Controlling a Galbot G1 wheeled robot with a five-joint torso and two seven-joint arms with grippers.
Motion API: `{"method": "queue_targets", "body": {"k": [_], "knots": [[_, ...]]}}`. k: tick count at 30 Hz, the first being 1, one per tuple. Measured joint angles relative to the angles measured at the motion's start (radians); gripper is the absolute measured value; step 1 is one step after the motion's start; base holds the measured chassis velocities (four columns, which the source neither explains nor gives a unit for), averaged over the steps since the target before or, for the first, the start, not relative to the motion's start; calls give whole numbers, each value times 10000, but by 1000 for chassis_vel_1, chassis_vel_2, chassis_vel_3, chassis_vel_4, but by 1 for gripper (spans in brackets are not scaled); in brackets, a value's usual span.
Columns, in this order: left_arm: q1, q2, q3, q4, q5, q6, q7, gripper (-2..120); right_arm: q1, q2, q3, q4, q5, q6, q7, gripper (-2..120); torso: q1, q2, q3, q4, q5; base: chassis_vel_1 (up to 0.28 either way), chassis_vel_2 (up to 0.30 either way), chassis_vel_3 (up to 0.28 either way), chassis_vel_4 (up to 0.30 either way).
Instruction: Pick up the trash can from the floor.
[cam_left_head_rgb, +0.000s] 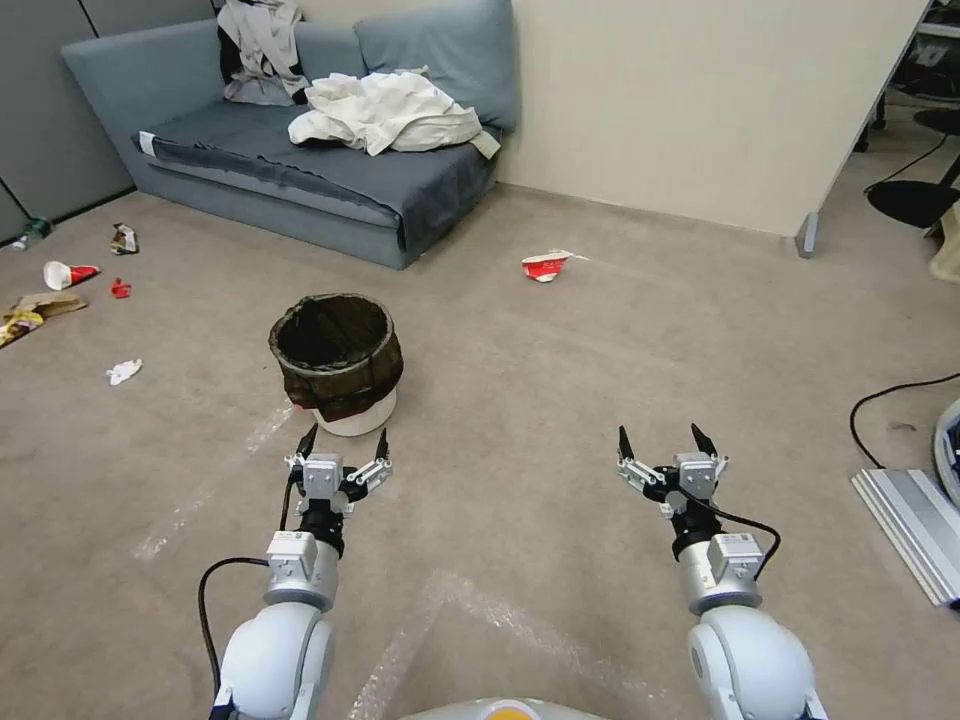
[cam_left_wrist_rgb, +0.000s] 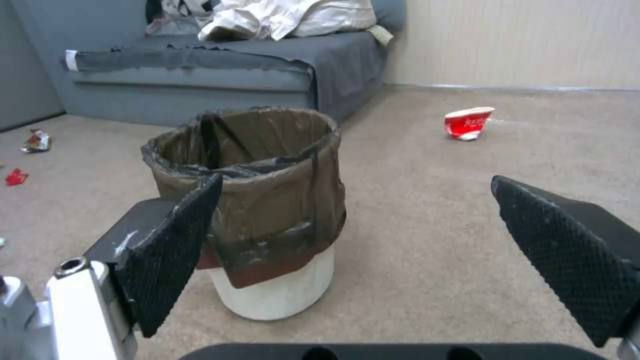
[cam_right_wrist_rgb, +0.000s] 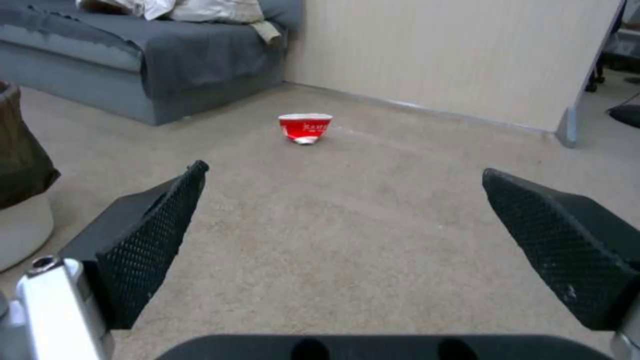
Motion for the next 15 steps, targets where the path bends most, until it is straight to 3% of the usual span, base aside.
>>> {"method": "queue_targets", "body": {"k": [15], "knots": [[0, 0, 0, 0, 0, 0, 0, 100, 0, 0, 0, 0, 0, 0, 1, 100, 0, 0, 0, 0, 0, 0, 0, 0, 0]]}}
